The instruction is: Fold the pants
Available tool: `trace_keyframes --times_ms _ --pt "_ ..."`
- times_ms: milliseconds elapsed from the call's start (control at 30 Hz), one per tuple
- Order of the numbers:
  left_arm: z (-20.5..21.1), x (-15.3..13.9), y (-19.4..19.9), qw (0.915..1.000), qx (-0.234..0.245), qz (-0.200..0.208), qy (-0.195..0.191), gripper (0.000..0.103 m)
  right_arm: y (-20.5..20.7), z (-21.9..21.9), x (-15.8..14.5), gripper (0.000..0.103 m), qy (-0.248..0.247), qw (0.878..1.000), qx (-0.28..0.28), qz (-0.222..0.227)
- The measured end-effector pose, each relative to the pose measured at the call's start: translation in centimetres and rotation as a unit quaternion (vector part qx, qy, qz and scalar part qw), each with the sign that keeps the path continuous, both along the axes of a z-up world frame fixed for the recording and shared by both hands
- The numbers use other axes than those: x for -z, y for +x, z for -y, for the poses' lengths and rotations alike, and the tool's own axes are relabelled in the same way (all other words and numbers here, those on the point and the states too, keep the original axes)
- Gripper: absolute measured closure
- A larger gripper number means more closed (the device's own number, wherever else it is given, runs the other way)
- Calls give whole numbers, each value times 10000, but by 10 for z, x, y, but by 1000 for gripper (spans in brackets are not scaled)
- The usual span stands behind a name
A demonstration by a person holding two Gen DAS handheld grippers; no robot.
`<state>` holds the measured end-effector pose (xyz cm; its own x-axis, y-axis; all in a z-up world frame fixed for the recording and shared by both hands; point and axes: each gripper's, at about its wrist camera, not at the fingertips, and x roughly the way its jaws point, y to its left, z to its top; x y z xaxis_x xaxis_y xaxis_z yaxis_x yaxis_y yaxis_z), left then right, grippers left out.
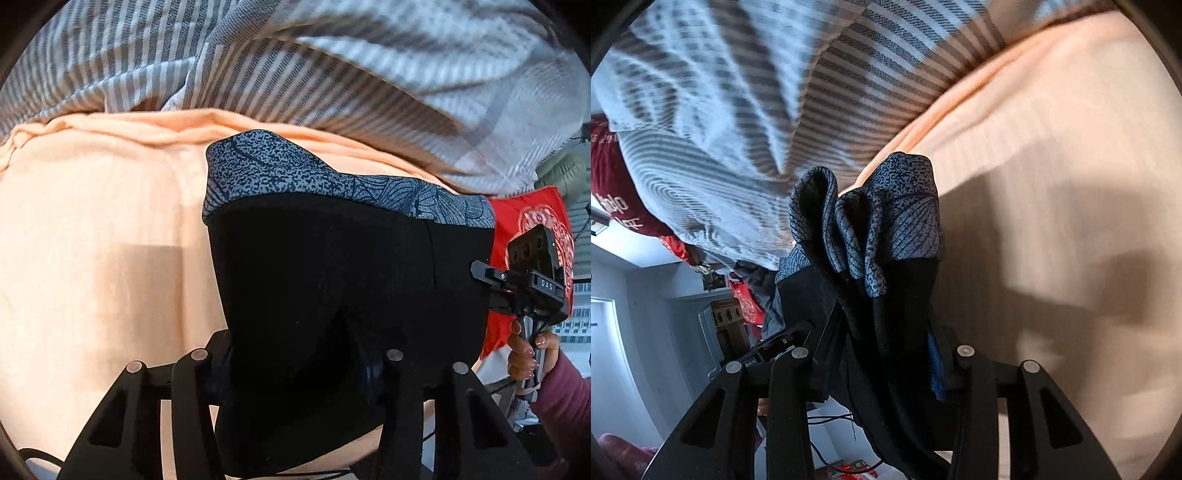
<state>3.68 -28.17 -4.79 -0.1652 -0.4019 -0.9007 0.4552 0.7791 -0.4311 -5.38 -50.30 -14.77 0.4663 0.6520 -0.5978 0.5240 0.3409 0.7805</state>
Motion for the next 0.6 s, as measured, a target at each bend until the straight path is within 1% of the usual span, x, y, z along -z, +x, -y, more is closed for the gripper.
trace_keyframes --times_ms 100,233,333,400,433,467,533,567,600 --pt "0 -3 -21 10000 54 3 84 52 -23 -9 -5 61 72 9999 89 -53" --pt "-5 11 -39 9996 -17 -117 241 52 -41 -19 1 61 -24 9995 123 -277" --pt "-7 31 -49 9979 -190 77 610 52 -53 -18 11 61 -276 9982 47 -537" --pt "-10 33 -52 9975 -354 180 586 52 -58 -18 13 59 -372 9977 77 -569" --pt "-10 33 -54 9970 -388 234 620 51 -57 -18 11 57 -455 9973 71 -577" --pt "-8 31 -55 9963 -392 318 691 51 -54 -20 8 53 -609 9962 12 -616" --pt "-4 27 -58 9943 -322 524 873 47 -49 -25 1 49 -1095 9906 -220 -788" --pt "-1 24 -61 9930 -285 624 965 43 -49 -28 -2 48 -1315 9870 -323 -865" --pt "0 21 -63 9916 -252 707 1054 42 -48 -29 -5 48 -1462 9842 -389 -918"
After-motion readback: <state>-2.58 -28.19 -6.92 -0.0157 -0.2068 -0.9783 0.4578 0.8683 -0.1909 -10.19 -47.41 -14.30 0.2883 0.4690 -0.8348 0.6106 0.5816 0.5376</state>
